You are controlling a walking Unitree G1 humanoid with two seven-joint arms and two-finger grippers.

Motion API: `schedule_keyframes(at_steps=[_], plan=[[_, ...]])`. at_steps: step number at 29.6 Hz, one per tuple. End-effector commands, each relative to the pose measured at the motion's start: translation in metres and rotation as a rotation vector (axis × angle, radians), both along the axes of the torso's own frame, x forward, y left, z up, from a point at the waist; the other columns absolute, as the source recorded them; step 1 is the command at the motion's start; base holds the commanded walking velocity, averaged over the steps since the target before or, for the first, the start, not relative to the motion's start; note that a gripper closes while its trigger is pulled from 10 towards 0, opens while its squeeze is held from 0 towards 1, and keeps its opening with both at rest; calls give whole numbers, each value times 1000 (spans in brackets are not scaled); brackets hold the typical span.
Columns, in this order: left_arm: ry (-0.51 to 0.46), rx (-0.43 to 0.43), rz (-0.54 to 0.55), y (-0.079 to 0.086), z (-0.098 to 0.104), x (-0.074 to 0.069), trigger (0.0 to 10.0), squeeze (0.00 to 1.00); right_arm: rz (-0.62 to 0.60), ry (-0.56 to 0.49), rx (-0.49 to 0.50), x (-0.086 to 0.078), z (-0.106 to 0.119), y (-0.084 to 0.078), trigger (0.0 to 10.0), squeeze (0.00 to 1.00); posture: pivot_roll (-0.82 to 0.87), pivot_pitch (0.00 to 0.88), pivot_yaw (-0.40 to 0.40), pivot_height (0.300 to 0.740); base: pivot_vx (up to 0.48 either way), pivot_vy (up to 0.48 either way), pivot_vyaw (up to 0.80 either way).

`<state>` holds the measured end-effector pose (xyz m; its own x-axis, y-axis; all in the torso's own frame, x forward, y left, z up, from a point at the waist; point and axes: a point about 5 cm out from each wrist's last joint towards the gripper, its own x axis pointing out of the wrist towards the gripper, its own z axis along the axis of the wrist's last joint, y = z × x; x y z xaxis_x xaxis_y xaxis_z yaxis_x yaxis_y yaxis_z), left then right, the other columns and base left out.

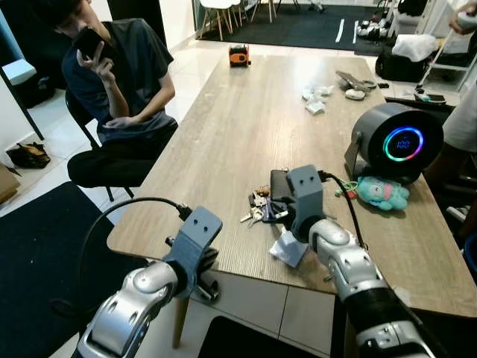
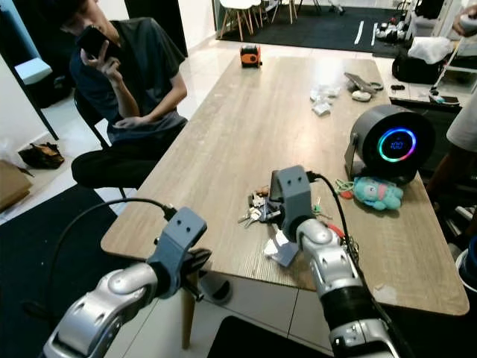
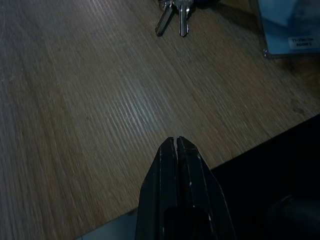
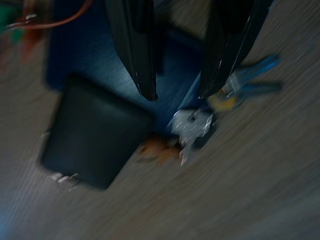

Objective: Hang keys on a hook

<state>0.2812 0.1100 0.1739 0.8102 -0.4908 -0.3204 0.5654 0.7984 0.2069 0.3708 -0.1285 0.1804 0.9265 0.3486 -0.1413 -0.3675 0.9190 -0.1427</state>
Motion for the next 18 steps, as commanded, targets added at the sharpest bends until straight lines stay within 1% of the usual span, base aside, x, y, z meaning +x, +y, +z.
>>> schedule_keyframes(at_steps=[1, 5, 10, 18], plan=[[8, -3, 15, 2, -2, -3, 10000, 0, 40, -2, -26, -3, -9, 7, 10000, 0, 91, 197, 33, 740, 0, 0, 0], [8, -4, 11, 1, -1, -1, 10000, 0, 75, -45, -52, -7, -9, 16, 10000, 0, 84, 197, 38, 740, 0, 0, 0], [6, -7, 3, -2, 0, 0, 10000, 0, 46, -79, -69, -3, -5, 13, 10000, 0, 79, 198, 42, 740, 0, 0, 0], [7, -6, -1, -2, 1, 0, 10000, 0, 38, -55, -59, 3, -9, 15, 10000, 0, 90, 213, 45, 740, 0, 0, 0]])
